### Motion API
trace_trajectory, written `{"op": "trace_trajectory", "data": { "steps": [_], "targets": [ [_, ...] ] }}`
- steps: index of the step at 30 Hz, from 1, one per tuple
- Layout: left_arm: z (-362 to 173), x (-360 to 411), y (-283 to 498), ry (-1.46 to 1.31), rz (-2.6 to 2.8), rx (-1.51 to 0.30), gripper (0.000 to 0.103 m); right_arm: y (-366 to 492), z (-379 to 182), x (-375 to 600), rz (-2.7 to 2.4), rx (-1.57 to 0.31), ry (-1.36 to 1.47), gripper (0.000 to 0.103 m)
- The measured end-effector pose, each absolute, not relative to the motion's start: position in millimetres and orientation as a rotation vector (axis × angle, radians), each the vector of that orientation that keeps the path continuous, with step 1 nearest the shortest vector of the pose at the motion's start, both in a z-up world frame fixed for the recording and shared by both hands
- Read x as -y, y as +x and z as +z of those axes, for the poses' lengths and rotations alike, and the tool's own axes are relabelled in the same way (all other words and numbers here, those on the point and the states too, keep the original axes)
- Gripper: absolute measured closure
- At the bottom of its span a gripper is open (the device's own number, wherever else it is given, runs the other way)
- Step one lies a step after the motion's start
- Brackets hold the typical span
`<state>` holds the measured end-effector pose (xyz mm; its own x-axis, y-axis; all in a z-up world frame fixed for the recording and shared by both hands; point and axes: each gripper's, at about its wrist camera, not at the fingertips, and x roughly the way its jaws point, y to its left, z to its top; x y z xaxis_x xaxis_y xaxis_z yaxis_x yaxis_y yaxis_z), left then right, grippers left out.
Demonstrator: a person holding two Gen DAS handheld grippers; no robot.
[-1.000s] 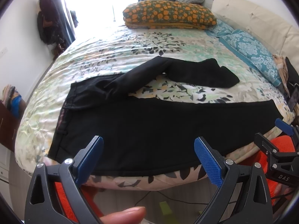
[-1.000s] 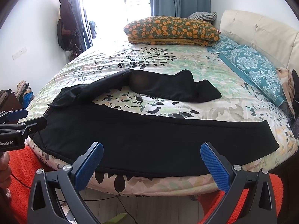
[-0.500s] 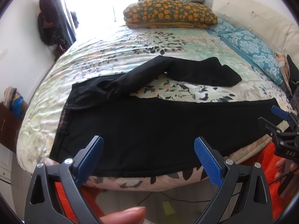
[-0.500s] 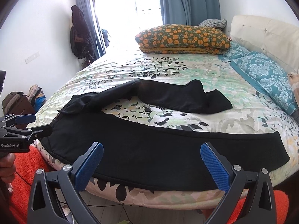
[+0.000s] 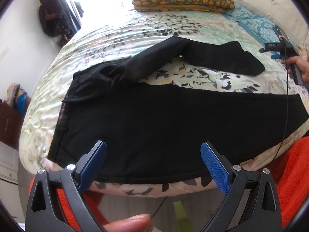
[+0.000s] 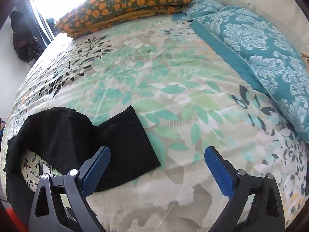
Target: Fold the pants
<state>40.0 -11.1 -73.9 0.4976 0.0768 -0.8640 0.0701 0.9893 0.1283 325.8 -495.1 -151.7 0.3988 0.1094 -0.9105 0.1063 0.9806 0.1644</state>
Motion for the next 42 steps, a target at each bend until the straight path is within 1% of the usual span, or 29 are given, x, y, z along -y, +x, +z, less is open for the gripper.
{"op": "trace_trajectory", "data": {
  "steps": [2, 5, 6, 7, 8, 10, 12, 13, 16, 18, 19, 20, 21, 23, 24, 28, 31, 34, 37, 39, 42],
  "targets": [
    [-79.8, 12.4, 46.9, 0.165, 0.015, -1.066, 0.004, 353.0, -168.8, 482.2, 0.044, -1.206, 0.179, 0.028],
    [-88.8, 14.9, 57.0, 0.171, 0.023, -1.097, 0.004, 384.7, -195.4, 464.9, 0.099, -1.262, 0.139, 0.032],
    [-91.6, 15.9, 60.3, 0.173, 0.025, -1.106, 0.004, 391.8, -204.6, 461.1, 0.128, -1.295, 0.151, 0.038],
    [-93.9, 17.0, 62.6, 0.175, 0.025, -1.112, 0.004, 396.5, -209.6, 456.9, 0.119, -1.326, 0.117, 0.065],
    [-95.7, 18.7, 64.5, 0.176, 0.024, -1.115, 0.004, 398.6, -206.7, 452.8, 0.106, -1.325, 0.057, 0.081],
    [-98.6, 20.9, 66.2, 0.172, 0.018, -1.108, 0.004, 400.9, -187.0, 445.9, 0.083, -1.277, -0.112, 0.097],
    [-101.7, 24.1, 68.5, 0.166, 0.014, -1.107, 0.004, 406.1, -159.5, 454.1, -0.068, -1.151, -0.359, 0.097],
    [-103.6, 26.2, 69.3, 0.162, 0.007, -1.11, 0.004, 411.4, -147.0, 466.2, -0.148, -1.094, -0.425, 0.099],
    [-107.7, 35.5, 71.6, 0.168, -0.016, -1.121, 0.004, 433.6, -122.3, 510.9, -0.34, -1.007, -0.42, 0.099],
    [-110.6, 41.7, 72.4, 0.188, -0.02, -1.13, 0.004, 450.8, -125.7, 528.6, -0.408, -1.018, -0.405, 0.099],
    [-111.5, 43.7, 72.1, 0.194, -0.021, -1.135, 0.004, 457.0, -133.2, 533.0, -0.414, -1.041, -0.394, 0.097],
    [-112.6, 45.3, 71.9, 0.196, -0.022, -1.141, 0.004, 462.0, -143.1, 535.8, -0.407, -1.068, -0.37, 0.092],
    [-113.2, 45.3, 70.6, 0.197, -0.024, -1.148, 0.004, 465.9, -154.8, 536.9, -0.406, -1.097, -0.342, 0.083],
    [-113.4, 45.6, 70.7, 0.2, -0.027, -1.152, 0.004, 458.3, -177.9, 534.6, -0.441, -1.129, -0.297, 0.013],
    [-112.9, 44.4, 70.0, 0.201, -0.024, -1.147, 0.004, 447.3, -182.0, 532.1, -0.462, -1.093, -0.285, 0.007],
    [-109.7, 11.1, 100.1, 0.129, 0.006, -1.157, 0.004, 401.7, -176.7, 517.6, -0.441, -0.997, -0.22, 0.006],
    [-92.6, -59.3, 157.5, -0.03, 0.041, -1.111, 0.005, 359.6, -167.1, 492.5, -0.321, -0.968, -0.157, 0.005],
    [-83.5, -131.7, 231.4, -0.146, 0.078, -1.086, 0.005, 304.9, -155.2, 458.4, -0.178, -0.946, -0.048, 0.005],
    [-92.5, -141.9, 307.5, -0.041, -0.029, -1.145, 0.005, 249.8, -146.3, 421.4, -0.052, -0.923, 0.079, 0.005],
    [-104.1, -121.9, 343.8, 0.101, -0.155, -1.154, 0.005, 216.8, -143.2, 398.0, -0.001, -0.898, 0.157, 0.005],
    [-134.5, -84.3, 377.9, 0.318, -0.311, -1.154, 0.005, 175.7, -145.1, 370.2, 0.01, -0.846, 0.262, 0.005]
  ]
}}
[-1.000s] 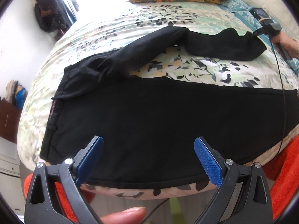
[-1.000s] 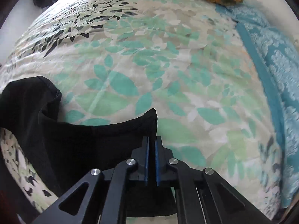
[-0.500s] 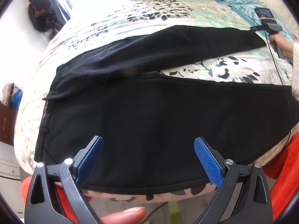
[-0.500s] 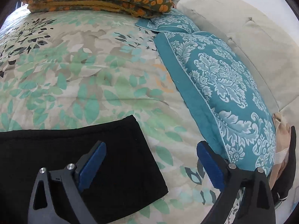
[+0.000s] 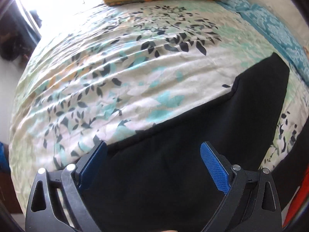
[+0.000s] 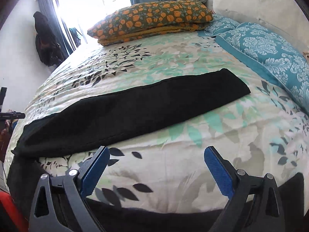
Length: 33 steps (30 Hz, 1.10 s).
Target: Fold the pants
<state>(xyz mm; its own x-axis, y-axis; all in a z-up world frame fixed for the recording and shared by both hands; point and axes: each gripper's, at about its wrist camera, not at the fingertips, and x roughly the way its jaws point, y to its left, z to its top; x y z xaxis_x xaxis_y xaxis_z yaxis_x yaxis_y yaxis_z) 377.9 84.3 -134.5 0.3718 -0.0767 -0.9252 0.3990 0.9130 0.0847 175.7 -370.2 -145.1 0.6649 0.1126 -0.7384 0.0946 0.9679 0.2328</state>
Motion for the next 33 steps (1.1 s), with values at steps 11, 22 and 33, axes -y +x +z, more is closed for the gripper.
{"op": "trace_trajectory", "data": {
  "steps": [11, 22, 33],
  "targets": [
    [-218.7, -83.8, 423.4, 0.31, -0.344, -1.361, 0.002, 172.3, -146.8, 350.4, 0.041, -0.817, 0.257, 0.005],
    [-192.0, -63.4, 419.6, 0.497, -0.405, -1.307, 0.095, 174.9, -156.7, 354.8, 0.048, -0.848, 0.27, 0.005],
    [-168.1, -68.8, 388.8, 0.376, -0.055, -1.124, 0.038, 172.4, -150.2, 356.4, 0.048, -0.848, 0.267, 0.005]
  ]
}}
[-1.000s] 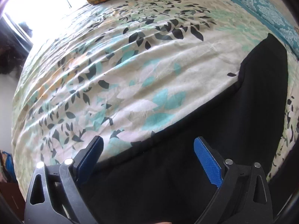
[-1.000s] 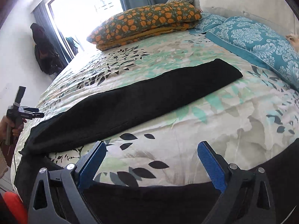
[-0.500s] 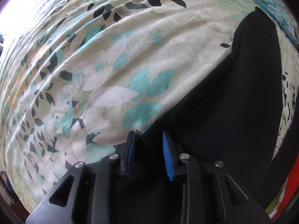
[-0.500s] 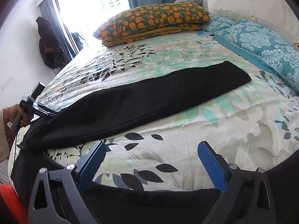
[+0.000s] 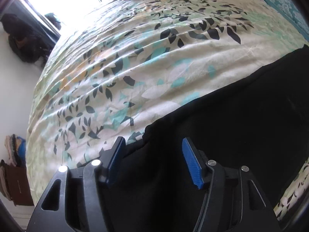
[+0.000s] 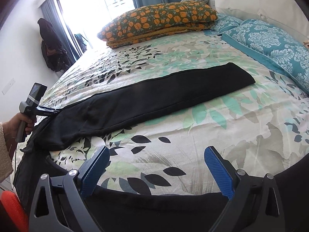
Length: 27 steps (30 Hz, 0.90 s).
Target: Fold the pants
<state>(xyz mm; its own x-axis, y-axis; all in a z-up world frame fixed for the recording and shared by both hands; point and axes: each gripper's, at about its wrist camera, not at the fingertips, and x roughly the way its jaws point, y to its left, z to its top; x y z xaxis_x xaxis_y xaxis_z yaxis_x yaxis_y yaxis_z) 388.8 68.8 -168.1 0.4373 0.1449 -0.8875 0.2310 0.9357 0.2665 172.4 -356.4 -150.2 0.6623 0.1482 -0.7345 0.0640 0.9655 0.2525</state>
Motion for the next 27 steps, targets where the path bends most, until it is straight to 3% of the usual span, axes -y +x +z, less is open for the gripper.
{"op": "trace_trajectory", "data": {
  "steps": [6, 12, 17, 22, 27],
  "targets": [
    [-133.4, -52.3, 259.4, 0.217, -0.165, -1.098, 0.035, 159.0, -146.8, 356.9, 0.033, -0.951, 0.294, 0.005],
    [-177.6, 0.0, 134.4, 0.085, -0.241, -1.225, 0.032, 107.7, -157.0, 329.7, 0.055, -1.078, 0.245, 0.005],
    [-188.3, 18.6, 102.3, 0.181, -0.144, -1.185, 0.027, 69.5, -197.5, 345.6, -0.048, -1.18, 0.186, 0.005],
    [-163.3, -29.7, 86.5, 0.025, -0.037, -1.179, 0.029, 49.2, -181.0, 404.2, -0.279, -1.101, 0.296, 0.005],
    [-125.2, -34.3, 34.3, -0.047, -0.107, -1.084, 0.027, 16.6, -132.7, 365.5, -0.15, -0.964, 0.314, 0.005]
  ]
}}
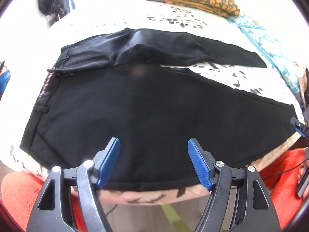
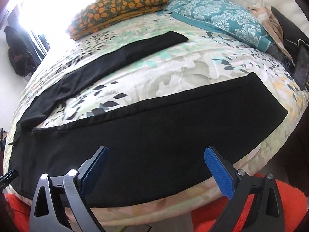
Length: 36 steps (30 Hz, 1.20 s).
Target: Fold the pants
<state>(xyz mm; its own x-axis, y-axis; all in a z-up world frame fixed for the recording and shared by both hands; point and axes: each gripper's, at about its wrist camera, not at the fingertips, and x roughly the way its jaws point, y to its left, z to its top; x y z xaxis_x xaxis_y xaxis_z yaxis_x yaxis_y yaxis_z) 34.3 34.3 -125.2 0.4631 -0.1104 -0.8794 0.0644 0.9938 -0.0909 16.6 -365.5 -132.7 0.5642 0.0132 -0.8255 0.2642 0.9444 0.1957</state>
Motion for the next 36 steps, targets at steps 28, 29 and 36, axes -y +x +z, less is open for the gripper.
{"op": "trace_trajectory", "data": {
  "steps": [28, 29, 36],
  "targets": [
    [-122.0, -11.1, -10.0, -0.072, -0.143, -0.901, 0.025, -13.7, -127.4, 232.5, 0.118, -0.816, -0.098, 0.0],
    [-123.3, -9.0, -10.0, -0.064, -0.149, -0.905, 0.025, -13.5, -127.8, 232.3, 0.118, -0.816, -0.099, 0.0],
    [-125.7, -3.6, -11.1, -0.042, -0.17, -0.909, 0.025, -11.5, -131.5, 231.7, 0.117, -0.825, -0.105, 0.0]
  ]
}}
